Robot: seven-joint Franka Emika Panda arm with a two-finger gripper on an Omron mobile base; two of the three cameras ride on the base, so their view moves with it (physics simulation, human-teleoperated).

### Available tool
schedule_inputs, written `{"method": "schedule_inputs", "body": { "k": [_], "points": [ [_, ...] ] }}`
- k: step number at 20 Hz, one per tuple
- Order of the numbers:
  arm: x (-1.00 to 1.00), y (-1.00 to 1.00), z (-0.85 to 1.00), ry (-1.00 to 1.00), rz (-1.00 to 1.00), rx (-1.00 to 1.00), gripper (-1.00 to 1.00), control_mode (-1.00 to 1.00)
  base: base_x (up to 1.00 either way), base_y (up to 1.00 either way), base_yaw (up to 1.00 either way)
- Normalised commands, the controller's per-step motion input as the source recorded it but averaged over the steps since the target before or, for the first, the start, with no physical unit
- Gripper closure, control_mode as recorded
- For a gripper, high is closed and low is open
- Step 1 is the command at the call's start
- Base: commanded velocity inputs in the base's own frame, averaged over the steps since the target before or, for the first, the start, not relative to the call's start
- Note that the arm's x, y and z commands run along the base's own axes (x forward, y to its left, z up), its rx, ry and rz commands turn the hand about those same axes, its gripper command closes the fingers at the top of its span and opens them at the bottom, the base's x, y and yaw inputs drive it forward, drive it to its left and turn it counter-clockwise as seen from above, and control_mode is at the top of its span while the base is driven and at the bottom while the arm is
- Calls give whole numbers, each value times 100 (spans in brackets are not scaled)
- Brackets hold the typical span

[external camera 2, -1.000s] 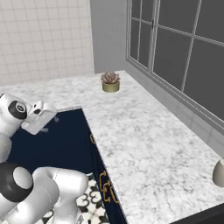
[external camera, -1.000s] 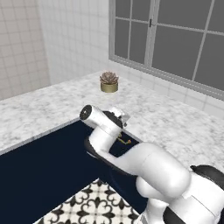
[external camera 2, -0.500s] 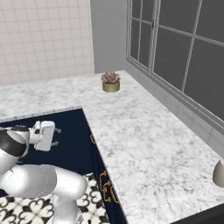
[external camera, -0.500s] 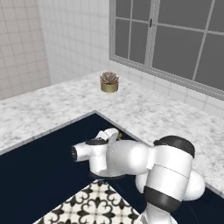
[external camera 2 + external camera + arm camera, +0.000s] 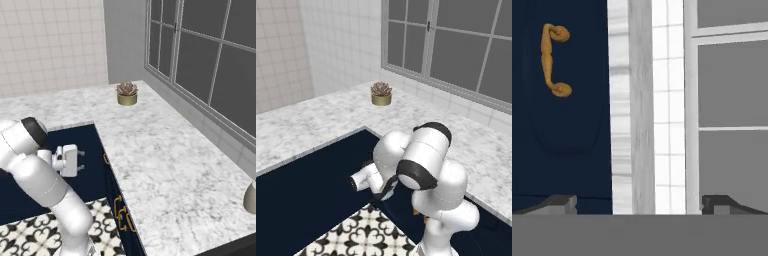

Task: Take a straw from the drawer in front and place it inside the glass cup on the dining counter.

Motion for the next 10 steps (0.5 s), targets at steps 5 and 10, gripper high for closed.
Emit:
{"method": "schedule_inputs", "body": {
  "k": [5,10],
  "points": [
    [48,-13,-44,-3,-3,-7,-100,-100,0,0,0],
    [51,-1,-34,-2,-1,-2,-100,-100,0,0,0]
  ]
}}
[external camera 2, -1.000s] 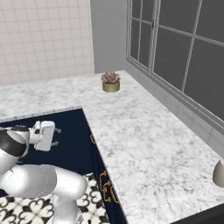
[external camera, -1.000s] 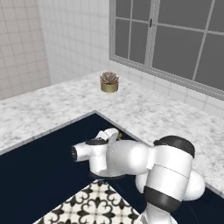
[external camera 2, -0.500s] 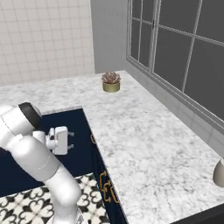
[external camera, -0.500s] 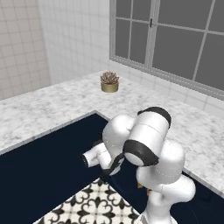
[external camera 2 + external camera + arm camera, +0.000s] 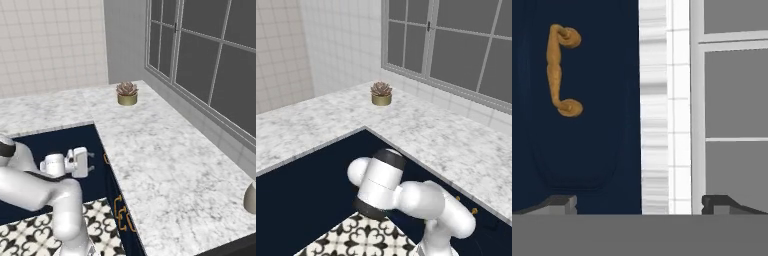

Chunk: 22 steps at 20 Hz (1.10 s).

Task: Take a straw from the drawer in front and place it inside the glass cup on the dining counter.

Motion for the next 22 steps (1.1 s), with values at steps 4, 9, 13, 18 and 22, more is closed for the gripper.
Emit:
{"method": "schedule_inputs", "body": {
  "k": [4,9,13,18,22],
  "points": [
    [43,-1,-27,0,0,0,-100,-100,0,0,0],
    [28,-2,-4,0,0,0,-100,-100,0,0,0],
    [36,-8,-3,0,0,0,-100,-100,0,0,0],
    [41,-10,-21,2,0,0,-100,-100,0,0,0],
    [35,-3,-36,5,0,0,-100,-100,0,0,0]
  ]
}}
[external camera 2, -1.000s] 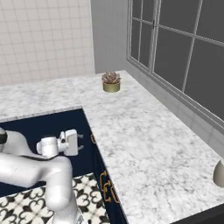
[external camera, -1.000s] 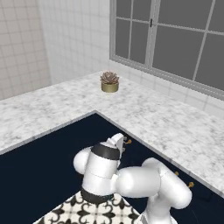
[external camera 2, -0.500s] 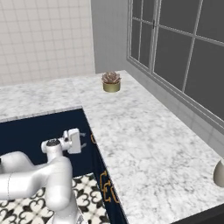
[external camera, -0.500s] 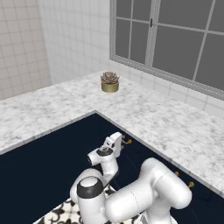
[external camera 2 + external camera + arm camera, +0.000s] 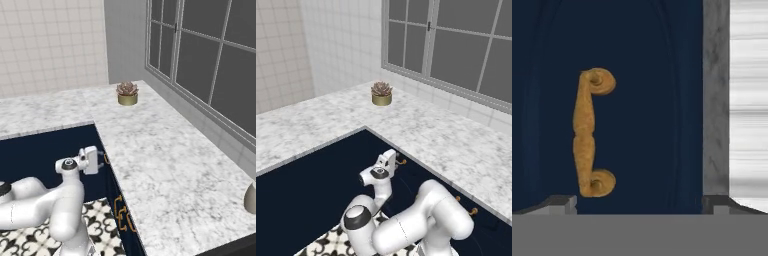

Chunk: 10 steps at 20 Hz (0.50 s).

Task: Take a straw from the drawer in front and place it inside the glass cup on the dining counter.

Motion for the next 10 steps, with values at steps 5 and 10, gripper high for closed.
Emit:
{"method": "schedule_inputs", "body": {
  "k": [5,10],
  "points": [
    [25,-8,-32,2,0,0,-100,-100,0,0,0],
    [31,-15,-41,4,0,0,-100,-100,0,0,0]
  ]
}}
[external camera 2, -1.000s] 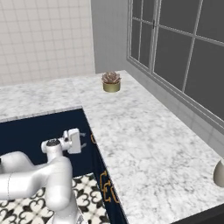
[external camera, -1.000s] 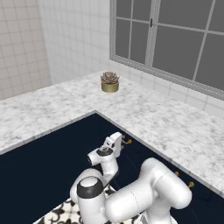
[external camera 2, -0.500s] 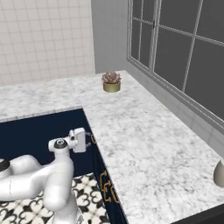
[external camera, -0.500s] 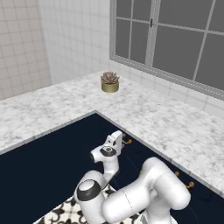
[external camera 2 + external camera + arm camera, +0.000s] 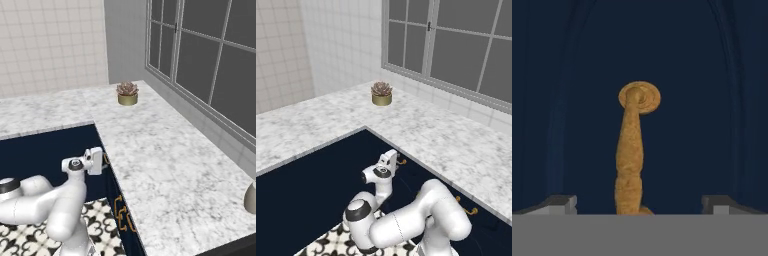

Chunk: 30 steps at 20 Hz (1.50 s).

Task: Take a straw from the drawer in front and place it inside the glass cup on the dining counter.

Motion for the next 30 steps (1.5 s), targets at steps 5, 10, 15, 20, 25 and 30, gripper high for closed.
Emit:
{"method": "schedule_inputs", "body": {
  "k": [5,10,15,20,25,30],
  "points": [
    [37,-5,-35,3,0,0,-100,-100,0,0,0],
    [28,-1,-35,3,0,0,100,-100,0,0,0],
    [1,3,-17,0,0,0,100,-100,0,0,0],
    [-27,15,-1,0,0,0,100,-100,0,0,0],
    [-72,69,0,0,1,0,100,-100,0,0,0],
    [-74,100,0,0,4,0,100,-100,0,0,0]
  ]
}}
